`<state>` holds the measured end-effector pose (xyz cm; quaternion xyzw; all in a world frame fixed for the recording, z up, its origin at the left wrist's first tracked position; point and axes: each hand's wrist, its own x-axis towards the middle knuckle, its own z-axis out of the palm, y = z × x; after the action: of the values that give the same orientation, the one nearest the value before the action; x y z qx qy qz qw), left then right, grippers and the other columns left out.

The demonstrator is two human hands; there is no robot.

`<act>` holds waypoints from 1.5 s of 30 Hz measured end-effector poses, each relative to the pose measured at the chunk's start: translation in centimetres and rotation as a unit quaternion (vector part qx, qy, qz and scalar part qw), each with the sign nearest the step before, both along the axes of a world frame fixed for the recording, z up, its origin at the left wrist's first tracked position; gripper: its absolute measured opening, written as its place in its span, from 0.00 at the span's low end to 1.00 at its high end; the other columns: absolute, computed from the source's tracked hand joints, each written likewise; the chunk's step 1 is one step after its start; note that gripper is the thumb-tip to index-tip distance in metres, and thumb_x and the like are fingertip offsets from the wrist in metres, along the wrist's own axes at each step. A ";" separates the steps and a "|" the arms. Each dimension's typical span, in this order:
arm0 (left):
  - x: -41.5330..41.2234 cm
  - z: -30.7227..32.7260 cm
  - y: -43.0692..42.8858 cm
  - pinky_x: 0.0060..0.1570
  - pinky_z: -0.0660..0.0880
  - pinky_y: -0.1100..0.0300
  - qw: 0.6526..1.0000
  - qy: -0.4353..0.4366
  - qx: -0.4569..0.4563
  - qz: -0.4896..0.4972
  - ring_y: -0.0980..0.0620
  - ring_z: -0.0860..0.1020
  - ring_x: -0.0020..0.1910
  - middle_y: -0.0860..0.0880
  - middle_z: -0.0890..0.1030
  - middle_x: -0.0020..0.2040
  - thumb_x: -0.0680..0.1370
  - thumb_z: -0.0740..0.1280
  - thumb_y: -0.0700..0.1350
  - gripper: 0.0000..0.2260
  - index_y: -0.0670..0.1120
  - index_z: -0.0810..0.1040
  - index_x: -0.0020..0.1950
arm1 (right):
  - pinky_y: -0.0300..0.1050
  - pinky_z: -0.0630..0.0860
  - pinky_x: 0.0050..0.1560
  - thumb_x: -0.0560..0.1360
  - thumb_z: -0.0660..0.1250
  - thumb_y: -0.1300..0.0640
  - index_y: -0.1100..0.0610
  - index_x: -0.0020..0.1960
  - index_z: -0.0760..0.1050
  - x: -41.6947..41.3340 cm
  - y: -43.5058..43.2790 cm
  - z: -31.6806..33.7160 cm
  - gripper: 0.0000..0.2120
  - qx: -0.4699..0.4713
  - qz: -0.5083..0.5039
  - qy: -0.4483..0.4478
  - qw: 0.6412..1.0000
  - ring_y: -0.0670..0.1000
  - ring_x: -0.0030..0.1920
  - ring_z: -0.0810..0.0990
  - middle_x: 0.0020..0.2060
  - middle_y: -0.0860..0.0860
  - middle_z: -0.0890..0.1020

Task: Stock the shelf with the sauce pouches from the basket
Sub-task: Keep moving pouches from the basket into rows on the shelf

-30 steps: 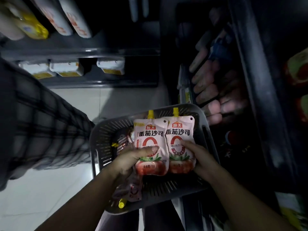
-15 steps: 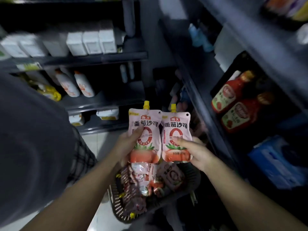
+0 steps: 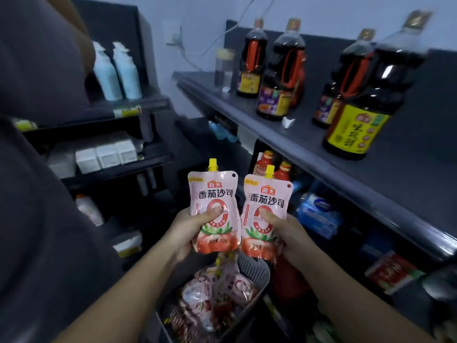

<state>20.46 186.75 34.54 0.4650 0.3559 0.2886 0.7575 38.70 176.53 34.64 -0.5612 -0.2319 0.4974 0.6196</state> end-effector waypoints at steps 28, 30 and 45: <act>22.7 13.8 -33.1 0.37 0.81 0.56 0.923 -0.120 0.106 -0.349 0.45 0.84 0.41 0.41 0.85 0.48 0.64 0.71 0.38 0.19 0.39 0.79 0.55 | 0.48 0.81 0.47 0.65 0.75 0.60 0.62 0.51 0.80 11.4 -44.5 14.7 0.16 0.079 -0.316 -0.216 0.920 0.56 0.47 0.84 0.47 0.58 0.85; 24.1 14.0 -36.0 0.39 0.82 0.55 0.917 -0.118 0.111 -0.365 0.45 0.84 0.42 0.39 0.84 0.49 0.65 0.71 0.39 0.19 0.39 0.79 0.55 | 0.50 0.80 0.50 0.63 0.76 0.58 0.62 0.52 0.80 12.4 -47.7 14.8 0.19 0.076 -0.338 -0.217 0.913 0.57 0.49 0.84 0.48 0.58 0.85; 32.7 15.0 -46.0 0.37 0.81 0.59 0.894 -0.128 0.136 -0.407 0.49 0.85 0.42 0.45 0.86 0.47 0.70 0.70 0.35 0.13 0.43 0.80 0.53 | 0.56 0.80 0.50 0.65 0.72 0.57 0.61 0.52 0.79 17.6 -59.4 14.0 0.17 0.057 -0.401 -0.173 0.898 0.60 0.46 0.84 0.47 0.59 0.85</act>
<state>53.14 140.71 49.58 0.6269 -0.0072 0.0577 0.7770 56.31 117.11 48.63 -0.6479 -0.1185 0.0874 0.7474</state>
